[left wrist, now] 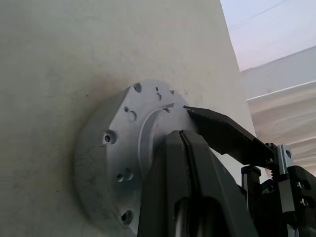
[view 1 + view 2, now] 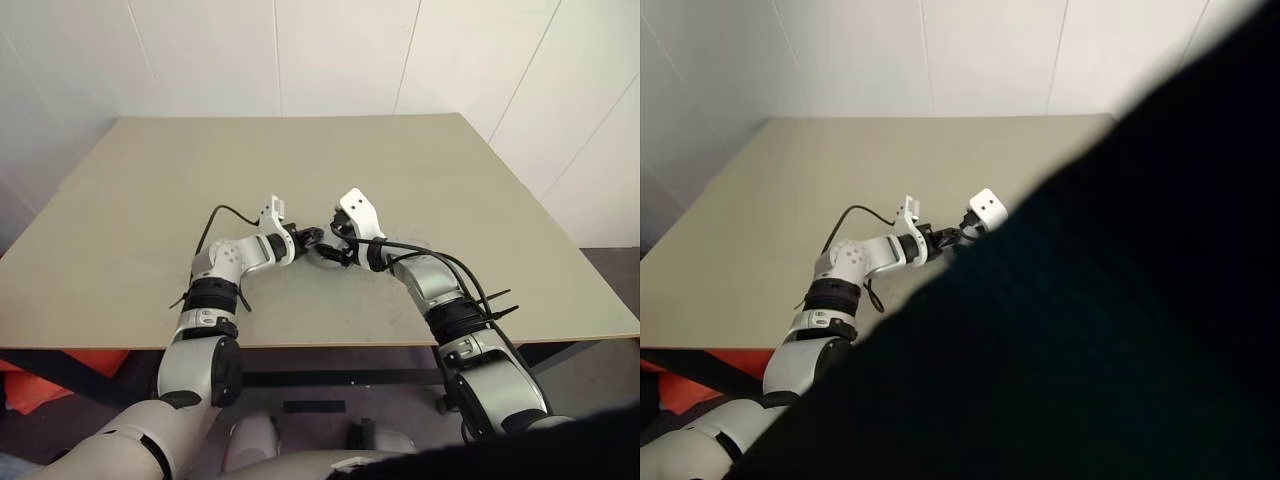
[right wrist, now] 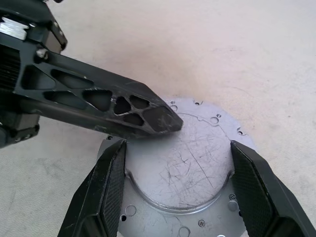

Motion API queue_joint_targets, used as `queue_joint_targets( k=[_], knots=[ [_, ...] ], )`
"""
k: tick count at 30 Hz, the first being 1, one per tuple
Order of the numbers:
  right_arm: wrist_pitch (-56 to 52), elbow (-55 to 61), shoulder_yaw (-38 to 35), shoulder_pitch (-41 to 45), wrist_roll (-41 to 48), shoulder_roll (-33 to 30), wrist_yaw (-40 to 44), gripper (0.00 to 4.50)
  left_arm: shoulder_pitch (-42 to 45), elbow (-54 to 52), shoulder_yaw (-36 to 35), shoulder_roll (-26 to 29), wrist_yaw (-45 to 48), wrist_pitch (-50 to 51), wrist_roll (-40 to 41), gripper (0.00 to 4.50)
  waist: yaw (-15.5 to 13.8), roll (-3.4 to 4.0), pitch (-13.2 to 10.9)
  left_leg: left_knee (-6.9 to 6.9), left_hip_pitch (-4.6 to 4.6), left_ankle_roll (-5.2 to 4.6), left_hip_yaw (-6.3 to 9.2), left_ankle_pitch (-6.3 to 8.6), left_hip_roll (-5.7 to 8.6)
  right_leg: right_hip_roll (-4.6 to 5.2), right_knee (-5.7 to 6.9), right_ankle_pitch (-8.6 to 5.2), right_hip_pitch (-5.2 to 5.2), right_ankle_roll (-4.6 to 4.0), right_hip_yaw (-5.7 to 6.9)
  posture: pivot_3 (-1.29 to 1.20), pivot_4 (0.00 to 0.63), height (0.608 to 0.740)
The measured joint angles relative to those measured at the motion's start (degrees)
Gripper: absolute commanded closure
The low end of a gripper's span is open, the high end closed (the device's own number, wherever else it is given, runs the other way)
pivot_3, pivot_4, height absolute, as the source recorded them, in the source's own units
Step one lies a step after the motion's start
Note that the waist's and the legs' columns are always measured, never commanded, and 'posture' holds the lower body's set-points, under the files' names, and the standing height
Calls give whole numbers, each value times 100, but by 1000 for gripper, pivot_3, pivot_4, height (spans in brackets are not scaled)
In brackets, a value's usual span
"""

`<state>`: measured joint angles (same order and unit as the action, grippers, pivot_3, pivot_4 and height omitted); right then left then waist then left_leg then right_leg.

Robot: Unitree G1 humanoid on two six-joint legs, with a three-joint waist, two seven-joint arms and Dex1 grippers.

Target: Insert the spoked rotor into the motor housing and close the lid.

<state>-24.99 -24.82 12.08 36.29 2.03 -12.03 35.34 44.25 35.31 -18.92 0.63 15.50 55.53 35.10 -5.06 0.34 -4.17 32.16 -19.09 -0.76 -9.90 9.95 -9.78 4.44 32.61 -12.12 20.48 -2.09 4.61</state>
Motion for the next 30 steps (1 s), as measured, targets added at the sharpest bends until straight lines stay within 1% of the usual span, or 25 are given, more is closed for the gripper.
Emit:
queue_joint_targets(
  k=[3, 4, 8, 11, 12, 14, 16, 20, 22, 24, 26, 27, 30],
  knots=[
    [0, -22, 0, 12, 0, 9, -24, 1376, -3, -30, -2, -25, -81, -2, -1, 4473, 27, 6, -1, 0, 0, -2, 14, 2, -3, 0, -36, -1, -18, 1, 30, 0, 0, 740],
    [-2, -33, 1, 15, -1, 9, -24, 1376, -4, -33, -4, -39, -105, -6, -2, 4473, 42, 18, 0, -2, 0, -6, 25, 6, -7, 0, -66, -1, -34, 2, 54, 0, 0, 740],
    [-7, -70, 7, 35, 0, 21, -23, 1376, 0, -38, -5, -99, -175, -17, -4, 4473, 106, 79, -4, -15, -3, -24, 99, 20, -12, 25, -192, -1, -119, 2, 192, 0, 0, 740],
    [-68, -57, -8, 45, 25, 13, -3, 1376, 19, -15, -4, -131, -196, -25, -5, 4473, 124, 84, -7, -24, -1, -20, 121, 28, -1, 47, -194, -1, -132, 2, 230, 0, 0, 740],
    [-82, -33, -2, 46, 26, -9, 16, 649, 32, -2, -4, -137, -196, -25, -5, 4500, 121, 85, -9, -27, -1, -17, 122, 32, 2, 61, -195, -1, -131, 3, 253, 0, 0, 740],
    [-134, 41, 34, 44, 3, -146, 89, 12, 61, 28, 0, -148, -196, -26, -5, 4500, 113, 88, -12, -28, -4, -12, 129, 42, 1, 90, -206, -2, -136, 5, 317, 0, 0, 740],
    [-202, 190, 92, 40, 2, -288, 199, 12, 87, 40, 1, -151, -194, -27, -4, 4500, 116, 92, -14, -29, -12, -6, 140, 53, -6, 95, -226, -5, -145, 10, 343, 0, 0, 740],
    [-329, 571, 254, 1, 5, -592, 481, 12, 155, 71, 19, -201, -165, -25, -1, 4500, 85, 93, -15, -29, -42, -20, 141, 64, 11, 97, -230, -10, -131, 19, 302, 0, 0, 740],
    [-368, 781, 287, -24, 11, -814, 673, 12, 200, 79, 24, -206, -144, -25, 2, 4500, 24, 85, -9, -30, -90, -24, 133, 65, 20, 97, -213, -8, -115, 22, 260, 0, 0, 740],
    [-379, 998, 317, -60, 18, -1084, 885, 12, 235, 77, 30, -205, -143, -26, -4, 4500, -60, 65, 1, -28, -123, -32, 120, 69, 49, 96, -162, 19, -51, 52, 189, 0, 0, 740],
    [-374, 1176, 322, -75, 24, -1376, 1045, 12, 191, 112, 13, -171, -143, -26, -7, 4500, -108, 62, 0, -16, -156, -42, 114, 74, 68, 97, -99, 44, -2, 17, 146, 0, 0, 740],
    [-377, 1249, 300, -75, 23, -1575, 1117, 12, 201, 112, 12, -165, -141, -27, -6, 4500, -137, 61, 1, 1, -177, -45, 115, 76, 67, 96, -67, 45, 24, 16, 128, 0, 0, 740],
    [-405, 1370, 110, -74, 28, -1883, 1216, 12, 241, 194, -2, -100, -137, -63, -6, 4500, -188, 60, 1, 15, -192, -46, 107, 74, 67, 94, 9, 27, 73, -5, 102, 0, 0, 740]
  ],
)
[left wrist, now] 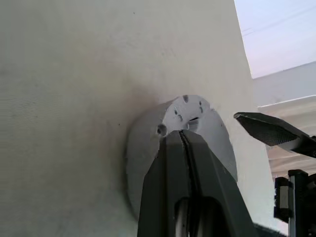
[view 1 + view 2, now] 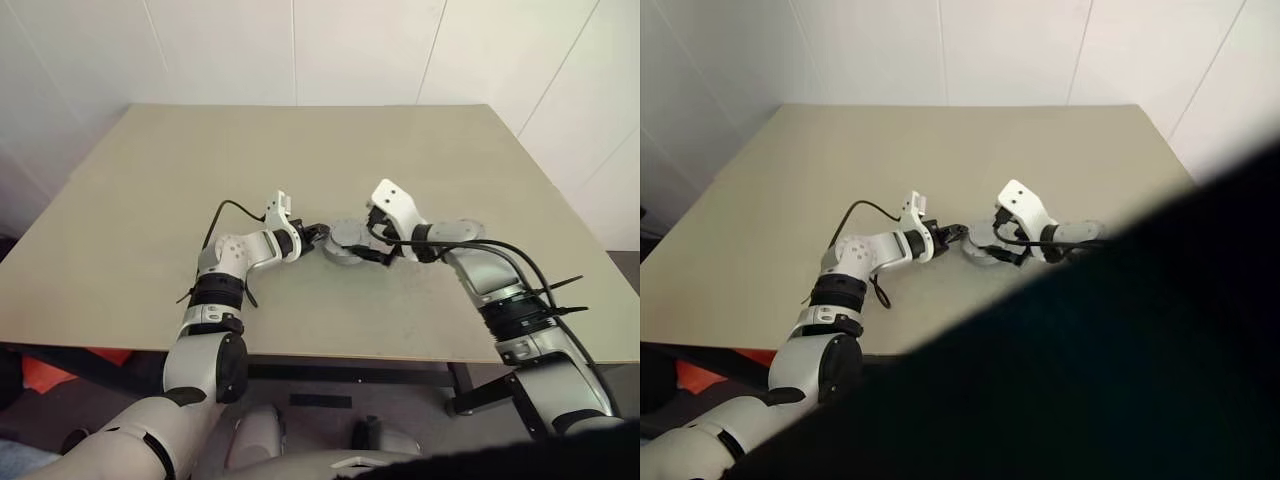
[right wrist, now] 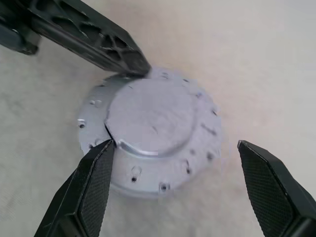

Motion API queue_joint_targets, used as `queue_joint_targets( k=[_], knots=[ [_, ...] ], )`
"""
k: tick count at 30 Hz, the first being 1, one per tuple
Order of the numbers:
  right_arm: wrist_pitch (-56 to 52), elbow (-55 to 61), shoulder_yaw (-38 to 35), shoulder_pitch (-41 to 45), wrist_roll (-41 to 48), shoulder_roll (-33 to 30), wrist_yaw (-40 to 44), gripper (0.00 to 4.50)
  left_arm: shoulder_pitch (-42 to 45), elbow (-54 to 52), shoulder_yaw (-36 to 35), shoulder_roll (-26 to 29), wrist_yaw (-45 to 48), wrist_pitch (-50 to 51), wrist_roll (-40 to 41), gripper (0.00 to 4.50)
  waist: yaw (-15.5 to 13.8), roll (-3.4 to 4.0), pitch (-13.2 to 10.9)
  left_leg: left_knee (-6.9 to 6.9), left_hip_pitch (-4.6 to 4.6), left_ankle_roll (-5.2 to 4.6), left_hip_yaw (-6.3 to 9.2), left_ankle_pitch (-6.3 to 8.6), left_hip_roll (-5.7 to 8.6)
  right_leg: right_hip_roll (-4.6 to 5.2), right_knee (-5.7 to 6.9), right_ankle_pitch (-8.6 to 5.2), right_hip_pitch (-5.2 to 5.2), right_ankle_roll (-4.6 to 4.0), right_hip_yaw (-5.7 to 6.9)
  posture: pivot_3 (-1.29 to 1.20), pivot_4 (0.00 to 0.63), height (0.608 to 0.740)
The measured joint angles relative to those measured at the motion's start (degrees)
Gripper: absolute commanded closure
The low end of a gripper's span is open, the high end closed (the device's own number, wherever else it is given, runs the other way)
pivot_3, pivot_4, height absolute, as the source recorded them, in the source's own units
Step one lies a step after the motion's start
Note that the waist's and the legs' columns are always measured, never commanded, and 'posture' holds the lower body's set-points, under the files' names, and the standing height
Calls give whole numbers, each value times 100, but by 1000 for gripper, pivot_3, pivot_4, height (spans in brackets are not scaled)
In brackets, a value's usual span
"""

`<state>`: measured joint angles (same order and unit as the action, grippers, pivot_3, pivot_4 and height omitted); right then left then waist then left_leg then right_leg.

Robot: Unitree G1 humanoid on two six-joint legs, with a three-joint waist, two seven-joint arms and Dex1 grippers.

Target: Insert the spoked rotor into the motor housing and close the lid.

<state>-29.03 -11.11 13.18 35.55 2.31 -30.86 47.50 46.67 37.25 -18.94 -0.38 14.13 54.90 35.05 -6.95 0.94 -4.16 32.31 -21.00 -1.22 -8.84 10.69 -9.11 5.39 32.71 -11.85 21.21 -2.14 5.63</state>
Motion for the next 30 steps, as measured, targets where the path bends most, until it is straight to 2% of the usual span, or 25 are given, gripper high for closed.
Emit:
queue_joint_targets(
  k=[11, 19, 24, 30],
  knots=[
    [-336, -117, -405, 152, 136, 164, -262, 12, 5, 170, -58, 41, 63, -73, -41, 4500, -20, 1, 0, 18, 13, 21, -6, -12, -15, -14, 5, -8, -8, -9, -8, 0, 0, 740],
    [-1039, -620, -1214, 565, 628, 240, -515, 12, -105, -42, 70, -52, 444, 6, -5, 4500, -22, 1, 0, 38, 0, 6, -7, -3, -18, -14, 20, -6, -1, -12, -9, 0, 0, 740],
    [-1464, -913, -1351, 546, 848, 245, -468, 12, -238, -233, 96, -73, 539, 63, 3, 4500, -28, 2, 0, 40, -1, 5, -9, -3, -19, -14, 30, -6, 3, -12, -9, 0, 0, 740],
    [-2457, -1470, -1728, 347, 1381, 252, -310, 12, -300, -316, 113, -81, 550, 94, 1, 4500, -30, 2, 0, 56, -1, 3, -10, -2, -20, -14, 40, -6, 0, -12, -9, 0, 0, 740]
  ],
)
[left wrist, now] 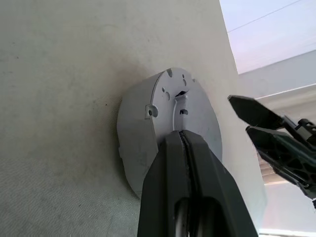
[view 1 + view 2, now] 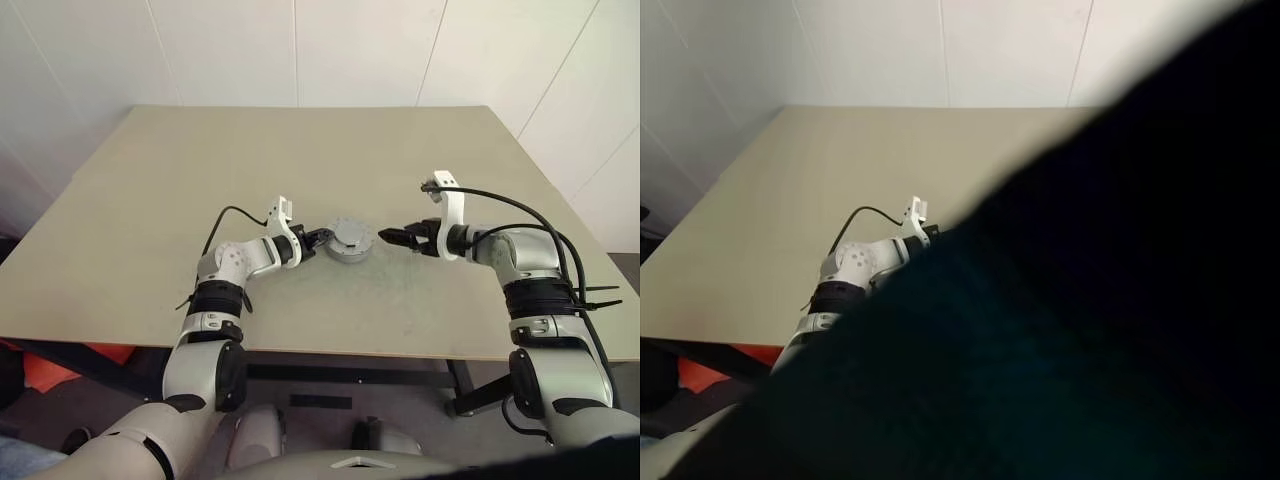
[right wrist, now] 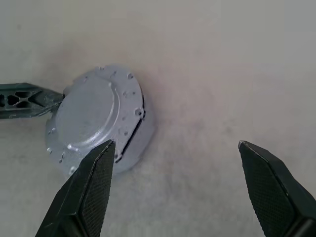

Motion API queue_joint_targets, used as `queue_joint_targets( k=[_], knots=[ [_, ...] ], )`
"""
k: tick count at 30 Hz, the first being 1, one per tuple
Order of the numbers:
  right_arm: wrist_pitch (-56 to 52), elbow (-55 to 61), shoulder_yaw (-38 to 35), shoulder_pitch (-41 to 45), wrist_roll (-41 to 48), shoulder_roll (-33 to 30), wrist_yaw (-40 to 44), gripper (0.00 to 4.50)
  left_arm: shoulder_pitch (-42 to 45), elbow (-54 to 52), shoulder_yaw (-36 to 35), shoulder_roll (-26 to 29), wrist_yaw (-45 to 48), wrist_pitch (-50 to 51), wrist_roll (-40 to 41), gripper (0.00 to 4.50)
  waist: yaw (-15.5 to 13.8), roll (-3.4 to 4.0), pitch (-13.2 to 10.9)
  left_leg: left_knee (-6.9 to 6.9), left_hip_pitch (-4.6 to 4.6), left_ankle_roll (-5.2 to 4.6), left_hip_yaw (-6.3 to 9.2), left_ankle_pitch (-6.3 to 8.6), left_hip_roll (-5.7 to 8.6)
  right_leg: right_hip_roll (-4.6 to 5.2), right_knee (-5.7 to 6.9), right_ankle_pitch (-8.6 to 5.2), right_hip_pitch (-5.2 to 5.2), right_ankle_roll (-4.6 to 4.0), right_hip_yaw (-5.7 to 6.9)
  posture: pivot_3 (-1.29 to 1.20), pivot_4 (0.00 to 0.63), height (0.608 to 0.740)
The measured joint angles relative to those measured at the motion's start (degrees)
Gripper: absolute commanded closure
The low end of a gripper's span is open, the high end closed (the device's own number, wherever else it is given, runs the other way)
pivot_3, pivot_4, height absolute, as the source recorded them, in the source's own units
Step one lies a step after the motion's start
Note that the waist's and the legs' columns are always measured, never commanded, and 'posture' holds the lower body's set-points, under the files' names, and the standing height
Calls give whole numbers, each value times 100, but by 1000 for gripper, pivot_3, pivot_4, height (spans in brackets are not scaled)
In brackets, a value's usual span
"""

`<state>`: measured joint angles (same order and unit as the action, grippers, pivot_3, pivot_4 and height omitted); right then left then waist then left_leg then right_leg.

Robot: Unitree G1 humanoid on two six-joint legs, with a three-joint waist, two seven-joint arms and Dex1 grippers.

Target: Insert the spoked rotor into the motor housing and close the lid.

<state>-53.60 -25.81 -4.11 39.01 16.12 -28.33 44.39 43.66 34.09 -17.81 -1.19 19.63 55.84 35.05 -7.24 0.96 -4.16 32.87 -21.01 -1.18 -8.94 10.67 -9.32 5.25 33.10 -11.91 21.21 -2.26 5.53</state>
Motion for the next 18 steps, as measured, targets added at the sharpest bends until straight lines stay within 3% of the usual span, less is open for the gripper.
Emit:
queue_joint_targets(
  k=[11, 18],
  knots=[
    [-1027, -1824, -1717, 754, 897, 588, -672, 12, -107, -129, 10, 52, -43, 33, -19, 4500, 25, 2, 1, 13, 33, 21, -21, -12, -16, -2, 40, 2, 1, -4, -9, 0, 0, 740],
    [-1453, -1890, -1977, 901, 1203, 1195, -992, 12, -144, -248, 24, 70, -111, 82, -14, 4500, 17, 3, 1, 9, 33, 23, -35, -12, -22, -4, 47, 2, 13, -5, -17, 0, 0, 740]
  ],
)
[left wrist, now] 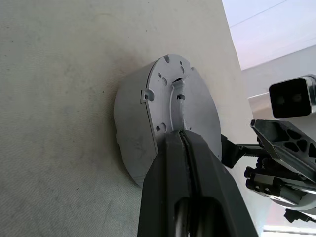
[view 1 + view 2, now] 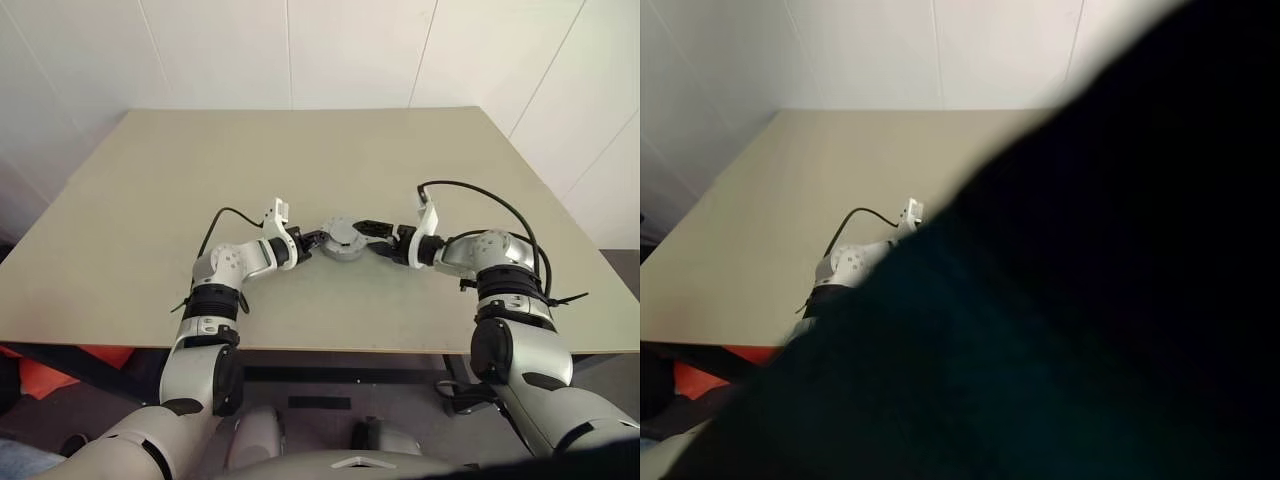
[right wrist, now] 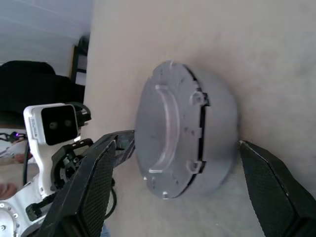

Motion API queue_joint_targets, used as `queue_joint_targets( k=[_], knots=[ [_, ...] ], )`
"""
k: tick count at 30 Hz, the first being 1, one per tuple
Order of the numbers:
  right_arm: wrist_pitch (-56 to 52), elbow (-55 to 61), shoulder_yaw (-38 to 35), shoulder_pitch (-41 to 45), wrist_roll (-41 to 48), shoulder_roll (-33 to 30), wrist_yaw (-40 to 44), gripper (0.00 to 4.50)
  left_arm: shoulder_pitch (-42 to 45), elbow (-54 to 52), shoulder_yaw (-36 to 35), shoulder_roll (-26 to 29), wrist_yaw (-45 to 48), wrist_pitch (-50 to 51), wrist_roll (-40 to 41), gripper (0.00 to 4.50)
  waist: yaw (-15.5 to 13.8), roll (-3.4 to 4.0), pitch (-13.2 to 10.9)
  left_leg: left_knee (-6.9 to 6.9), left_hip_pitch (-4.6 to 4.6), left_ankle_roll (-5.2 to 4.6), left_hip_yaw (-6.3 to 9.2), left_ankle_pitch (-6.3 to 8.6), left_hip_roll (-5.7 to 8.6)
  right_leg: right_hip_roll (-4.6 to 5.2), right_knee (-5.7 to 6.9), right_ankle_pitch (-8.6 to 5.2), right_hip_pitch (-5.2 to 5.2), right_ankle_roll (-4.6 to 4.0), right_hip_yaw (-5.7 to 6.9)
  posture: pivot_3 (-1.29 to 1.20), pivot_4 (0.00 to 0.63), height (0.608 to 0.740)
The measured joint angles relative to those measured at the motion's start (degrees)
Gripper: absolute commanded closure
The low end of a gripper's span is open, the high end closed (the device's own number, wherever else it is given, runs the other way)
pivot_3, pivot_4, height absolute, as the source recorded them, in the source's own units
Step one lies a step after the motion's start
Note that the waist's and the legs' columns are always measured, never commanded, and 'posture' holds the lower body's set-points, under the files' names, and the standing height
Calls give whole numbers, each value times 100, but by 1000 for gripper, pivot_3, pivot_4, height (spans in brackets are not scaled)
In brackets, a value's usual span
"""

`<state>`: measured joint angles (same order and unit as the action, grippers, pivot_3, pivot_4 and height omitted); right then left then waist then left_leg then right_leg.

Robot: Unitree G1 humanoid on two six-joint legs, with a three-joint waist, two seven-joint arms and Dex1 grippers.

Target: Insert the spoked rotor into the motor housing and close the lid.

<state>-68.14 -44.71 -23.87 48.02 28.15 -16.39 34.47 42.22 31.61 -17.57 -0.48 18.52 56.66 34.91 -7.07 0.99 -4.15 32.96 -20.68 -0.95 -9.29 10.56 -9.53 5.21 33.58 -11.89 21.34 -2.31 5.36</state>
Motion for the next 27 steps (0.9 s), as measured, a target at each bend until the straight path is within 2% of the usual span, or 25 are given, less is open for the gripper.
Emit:
queue_joint_targets(
  k=[6, 16, 19, 24, 27],
  knots=[
    [-66, -25, -67, 30, 112, 262, -133, 12, -60, -92, -16, 62, -17, 7, 0, 4500, 17, 0, 0, -4, 0, 3, -15, -1, -4, -2, 1, 0, 14, 0, -9, 0, 0, 740],
    [690, -533, -227, 301, 118, 955, -506, 12, -151, -234, -76, 165, -131, -5, -13, 4500, 162, -1, 0, -20, 9, 21, -28, -12, -9, -6, 6, -12, 30, 20, -19, 0, 0, 740],
    [987, -683, -274, 357, 120, 1067, -707, 630, -175, -254, -76, 170, -141, -4, -13, 4500, 163, -1, 0, -21, 14, 22, -34, -12, -9, -6, 6, -15, 30, 25, -26, 0, 0, 740],
    [1297, -937, -443, 372, 160, 1127, -1004, 2344, -192, -286, -74, 170, -159, 4, -16, 4500, 162, -1, 0, -23, 19, 21, -53, -12, -8, -6, 6, -17, 35, 28, -47, 0, 0, 740],
    [1391, -973, -459, 391, 170, 1131, -1027, 2456, -199, -290, -74, 173, -158, -5, -20, 4500, 158, -1, 0, -26, 21, 21, -58, -12, -7, -6, 7, -17, 39, 28, -54, 0, 0, 740]
  ],
)
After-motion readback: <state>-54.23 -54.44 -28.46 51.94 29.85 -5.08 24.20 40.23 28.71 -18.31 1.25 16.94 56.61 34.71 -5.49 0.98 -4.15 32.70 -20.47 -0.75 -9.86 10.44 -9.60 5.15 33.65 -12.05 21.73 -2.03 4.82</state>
